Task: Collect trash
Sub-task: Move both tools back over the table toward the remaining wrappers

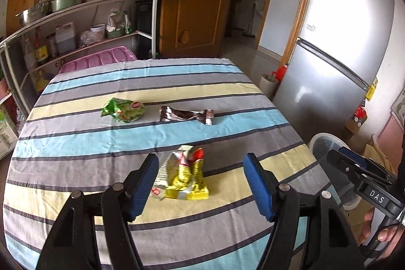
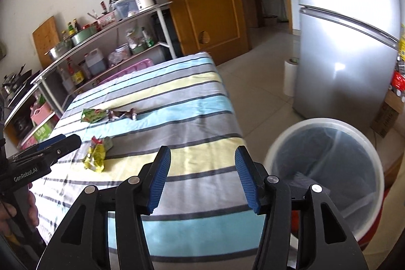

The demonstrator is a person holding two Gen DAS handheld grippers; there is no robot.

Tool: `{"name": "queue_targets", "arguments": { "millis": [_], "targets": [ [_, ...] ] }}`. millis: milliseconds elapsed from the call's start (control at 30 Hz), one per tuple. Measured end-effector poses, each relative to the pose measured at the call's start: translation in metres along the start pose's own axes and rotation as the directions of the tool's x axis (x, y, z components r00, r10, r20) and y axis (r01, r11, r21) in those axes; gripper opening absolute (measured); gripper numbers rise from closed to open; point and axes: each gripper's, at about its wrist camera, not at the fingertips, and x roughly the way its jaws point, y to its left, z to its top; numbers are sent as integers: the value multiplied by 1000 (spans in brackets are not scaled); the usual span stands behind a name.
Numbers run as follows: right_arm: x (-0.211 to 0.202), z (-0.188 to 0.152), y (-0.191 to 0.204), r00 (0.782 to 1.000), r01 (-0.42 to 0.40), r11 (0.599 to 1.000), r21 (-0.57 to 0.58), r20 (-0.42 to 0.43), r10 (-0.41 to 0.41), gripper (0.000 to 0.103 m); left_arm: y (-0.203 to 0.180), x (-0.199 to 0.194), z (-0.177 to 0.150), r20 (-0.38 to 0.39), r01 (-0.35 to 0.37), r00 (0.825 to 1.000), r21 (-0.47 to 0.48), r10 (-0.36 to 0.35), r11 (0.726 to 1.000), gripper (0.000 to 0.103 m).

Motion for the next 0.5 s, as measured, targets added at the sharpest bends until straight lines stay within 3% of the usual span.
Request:
{"name": "queue_targets", "arguments": {
  "millis": [400,500],
  "targets": [
    [53,6,87,986,-146,982,-120,-101,134,54,79,-5,3,2,-96,995,-97,96,991,74],
    [67,5,107,977,-182,973,-139,-134,164,54,97,0,7,-6,-85,996,-137,85,987,76]
  ]
}}
